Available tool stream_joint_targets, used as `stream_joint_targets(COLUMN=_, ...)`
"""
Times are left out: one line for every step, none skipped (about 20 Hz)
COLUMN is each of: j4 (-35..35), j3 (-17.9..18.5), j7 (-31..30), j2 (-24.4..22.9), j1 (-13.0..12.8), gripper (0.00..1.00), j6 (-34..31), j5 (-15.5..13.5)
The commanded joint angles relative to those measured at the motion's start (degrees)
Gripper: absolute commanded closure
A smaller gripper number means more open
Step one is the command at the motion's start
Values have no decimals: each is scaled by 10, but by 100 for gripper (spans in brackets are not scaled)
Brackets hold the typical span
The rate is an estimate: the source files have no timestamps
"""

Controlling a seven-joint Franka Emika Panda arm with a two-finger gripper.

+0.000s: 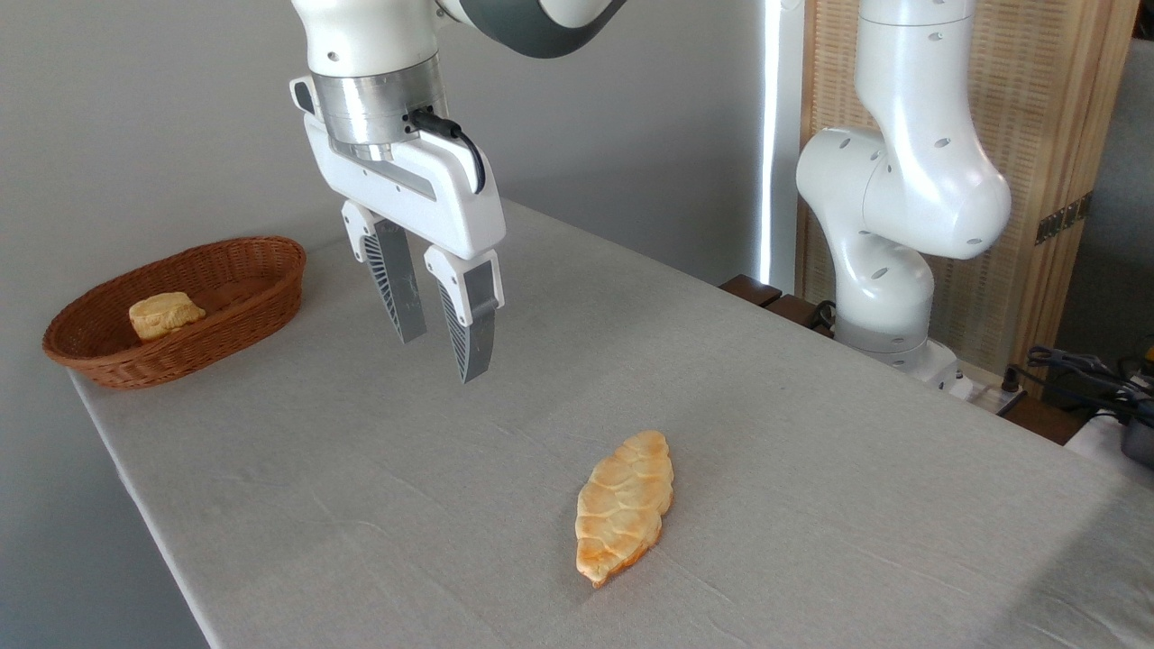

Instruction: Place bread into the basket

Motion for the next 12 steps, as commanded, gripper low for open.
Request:
stream_joint_targets(j4=5, j3=-9, j7=-2, j2=6, j1=-3, gripper=0, j6=-10, j5=-4)
stream_joint_targets(j4=5, j3=-9, j7=-1, j2=6, j1=-3, gripper=0, j6=-10, j5=-4)
stream_joint_targets(j4=5, j3=-9, j7=0, j2=6, j1=-3, gripper=0, j6=-10, j5=-4)
stream_joint_targets(j4=5, j3=-9, j7=1, j2=6, j1=-3, gripper=0, j6=-10, j5=-4)
stream_joint_targets(j4=5, j3=-9, j7=0, j2=6, j1=-3, gripper=0, j6=-10, j5=-4)
stream_joint_targets(j4=4, j3=-9, j7=0, j2=6, j1=-3, gripper=0, j6=-10, j5=-4)
stream_joint_targets(j4=5, j3=-9, j7=1, j2=6, j1=-3, gripper=0, j6=-10, j5=-4)
stream_joint_targets(j4=5, j3=-9, j7=1, j2=6, j1=-3, gripper=0, j6=-10, j5=-4)
stream_joint_targets(j4=5, j3=-9, j7=2, j2=6, j1=-3, gripper=0, j6=-10, j5=-4)
stream_joint_targets(j4=5, j3=-9, j7=2, j2=6, j1=-3, gripper=0, j6=-10, j5=-4)
stream_joint_targets(j4=4, j3=-9, j7=1, j2=5, j1=-3, gripper=0, j6=-10, j5=-4)
stream_joint_targets(j4=5, j3=-9, j7=1, j2=5, j1=-3, gripper=0, j6=-13, j5=-4)
